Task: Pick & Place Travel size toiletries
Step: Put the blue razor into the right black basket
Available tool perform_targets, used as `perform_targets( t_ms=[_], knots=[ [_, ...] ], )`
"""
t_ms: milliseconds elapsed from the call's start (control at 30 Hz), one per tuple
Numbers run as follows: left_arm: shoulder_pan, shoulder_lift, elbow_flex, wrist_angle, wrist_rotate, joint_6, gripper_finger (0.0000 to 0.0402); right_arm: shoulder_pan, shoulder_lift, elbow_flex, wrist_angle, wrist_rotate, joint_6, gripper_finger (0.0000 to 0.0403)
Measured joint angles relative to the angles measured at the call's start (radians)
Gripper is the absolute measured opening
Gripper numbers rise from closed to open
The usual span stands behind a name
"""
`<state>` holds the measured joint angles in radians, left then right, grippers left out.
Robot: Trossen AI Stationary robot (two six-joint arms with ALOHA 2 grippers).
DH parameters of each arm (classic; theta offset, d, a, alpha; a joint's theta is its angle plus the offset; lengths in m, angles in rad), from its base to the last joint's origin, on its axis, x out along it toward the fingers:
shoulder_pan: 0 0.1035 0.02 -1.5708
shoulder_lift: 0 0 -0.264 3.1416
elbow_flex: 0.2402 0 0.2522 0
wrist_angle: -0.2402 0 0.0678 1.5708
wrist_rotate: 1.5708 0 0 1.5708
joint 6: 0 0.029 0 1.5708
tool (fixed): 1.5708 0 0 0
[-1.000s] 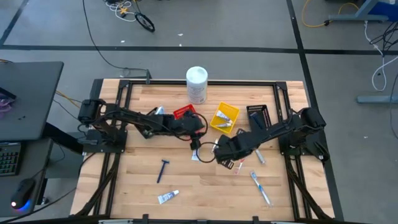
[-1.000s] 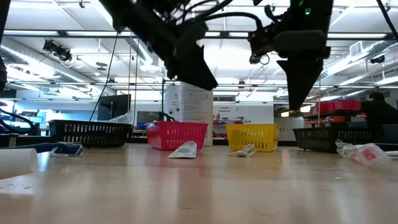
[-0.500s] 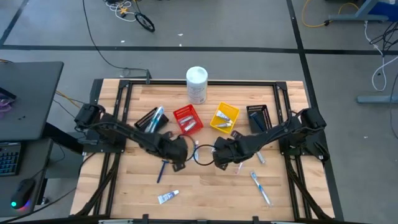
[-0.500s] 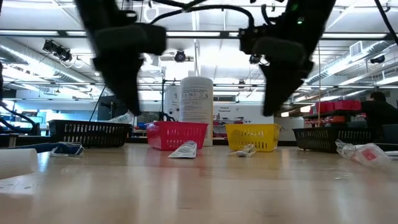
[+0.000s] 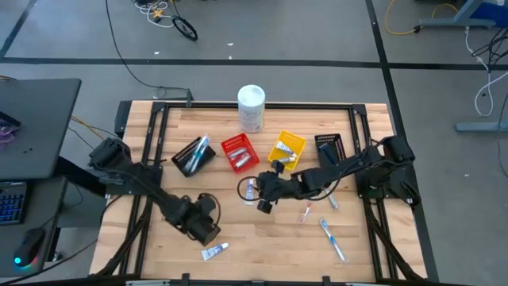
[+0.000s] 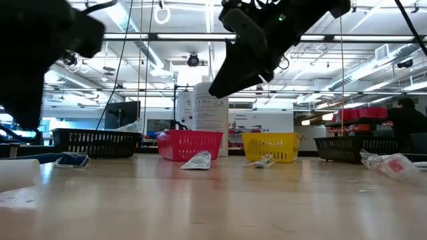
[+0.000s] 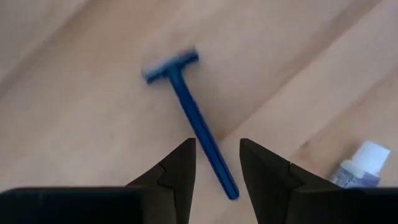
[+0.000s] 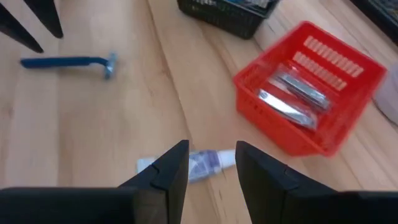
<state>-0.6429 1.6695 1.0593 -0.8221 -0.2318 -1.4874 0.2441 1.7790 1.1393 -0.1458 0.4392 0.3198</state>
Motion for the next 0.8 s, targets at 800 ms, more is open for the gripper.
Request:
perform_targets(
  t_ms=[800],
  knots=[
    [-0.026, 0.002, -0.086, 0.090, -0.115, -0.150, 0.0131, -0.055, 0.000, 0.000, 0.054, -0.030, -0.064, 0.0142]
  ],
)
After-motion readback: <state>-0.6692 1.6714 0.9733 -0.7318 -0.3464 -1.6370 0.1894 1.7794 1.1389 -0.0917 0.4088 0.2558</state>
